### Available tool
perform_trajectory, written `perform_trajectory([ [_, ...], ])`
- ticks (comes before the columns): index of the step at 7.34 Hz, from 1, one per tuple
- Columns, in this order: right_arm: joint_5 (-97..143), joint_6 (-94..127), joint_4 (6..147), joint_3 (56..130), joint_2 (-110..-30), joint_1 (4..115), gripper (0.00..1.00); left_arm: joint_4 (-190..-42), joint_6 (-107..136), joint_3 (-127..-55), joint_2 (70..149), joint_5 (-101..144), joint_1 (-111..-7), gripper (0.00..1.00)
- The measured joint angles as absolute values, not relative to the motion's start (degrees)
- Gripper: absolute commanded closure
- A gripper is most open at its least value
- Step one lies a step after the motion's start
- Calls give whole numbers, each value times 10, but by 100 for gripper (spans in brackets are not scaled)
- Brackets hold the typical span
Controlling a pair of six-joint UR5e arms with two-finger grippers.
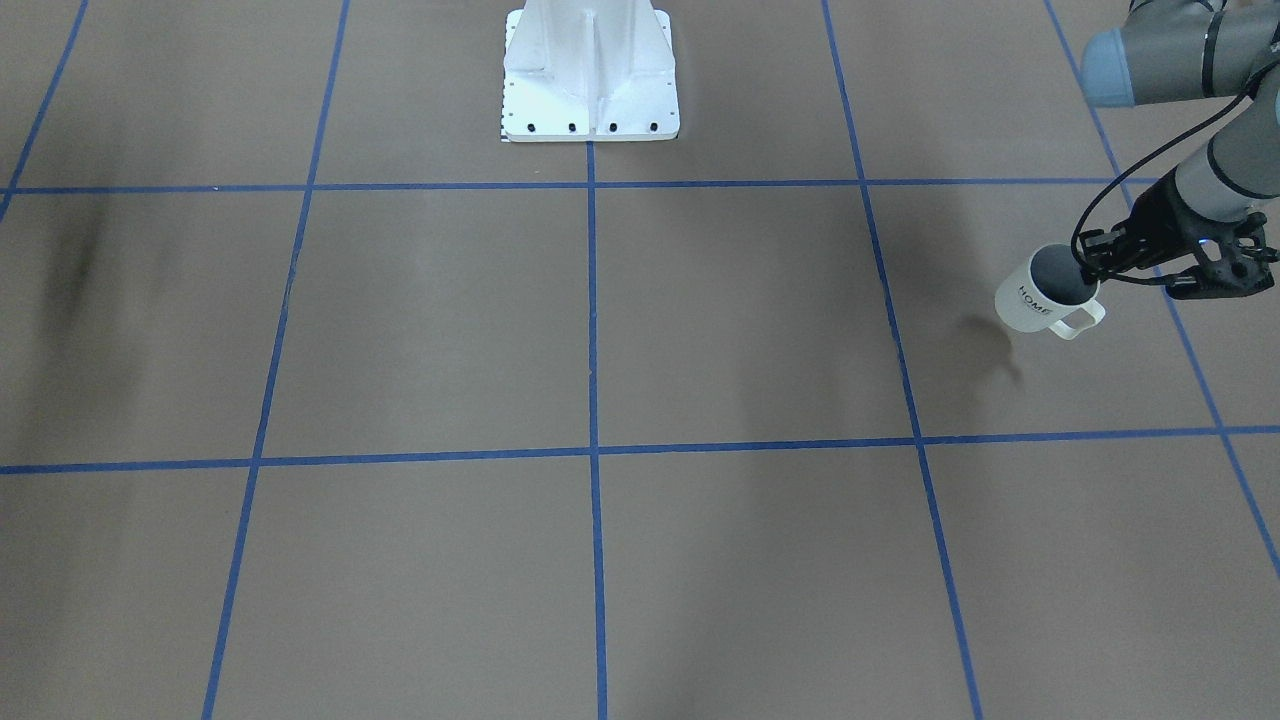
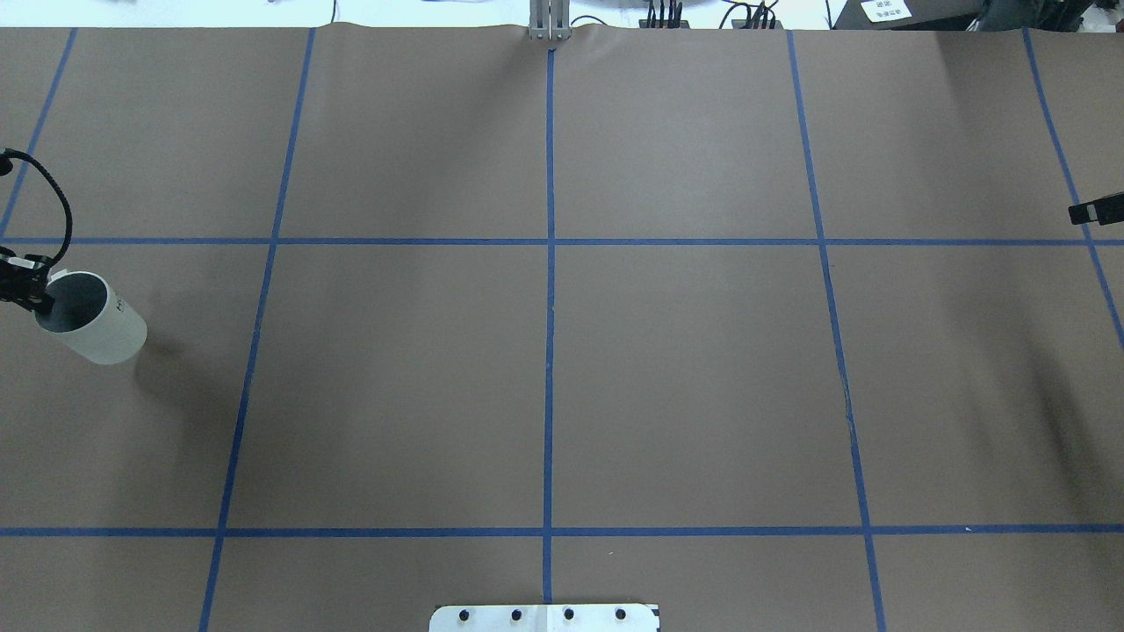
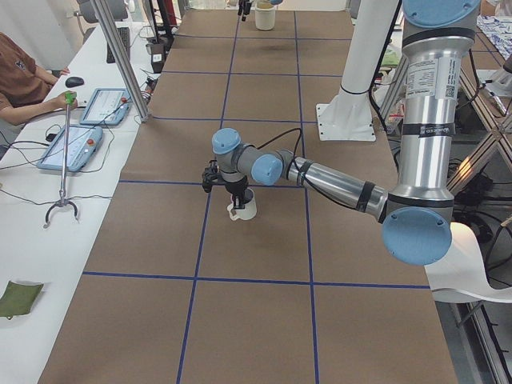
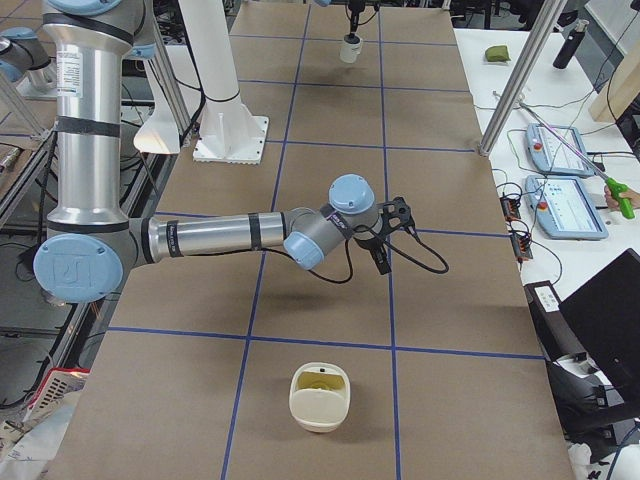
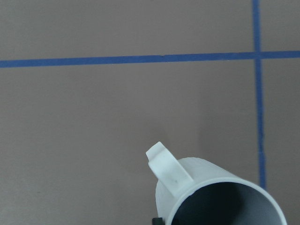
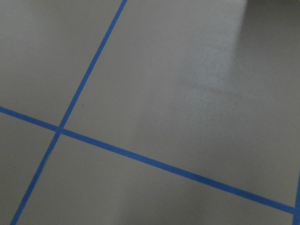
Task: Left arm hands cup to right arm to dump lemon
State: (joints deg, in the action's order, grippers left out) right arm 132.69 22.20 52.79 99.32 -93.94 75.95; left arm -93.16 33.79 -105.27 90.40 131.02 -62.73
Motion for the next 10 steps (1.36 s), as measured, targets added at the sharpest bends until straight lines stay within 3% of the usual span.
perform_trajectory([
  [1,1327,222,529,993,-938,761,0,-932,338,-1039,904,1311,-626,86],
  [2,1327,222,529,993,-938,761,0,-932,338,-1032,904,1311,-626,71],
  [3,1327,223,529,993,-937,761,0,-932,338,-1029,904,1311,-626,49],
  [4,1327,225,530,993,-936,761,0,-932,338,-1028,904,1311,-626,2],
  [7,1331,224,551,992,-935,773,0,-936,335,-1037,905,1310,-641,0],
  [10,1359,173,627,990,-943,809,0,-919,236,-1063,898,1316,-732,0],
])
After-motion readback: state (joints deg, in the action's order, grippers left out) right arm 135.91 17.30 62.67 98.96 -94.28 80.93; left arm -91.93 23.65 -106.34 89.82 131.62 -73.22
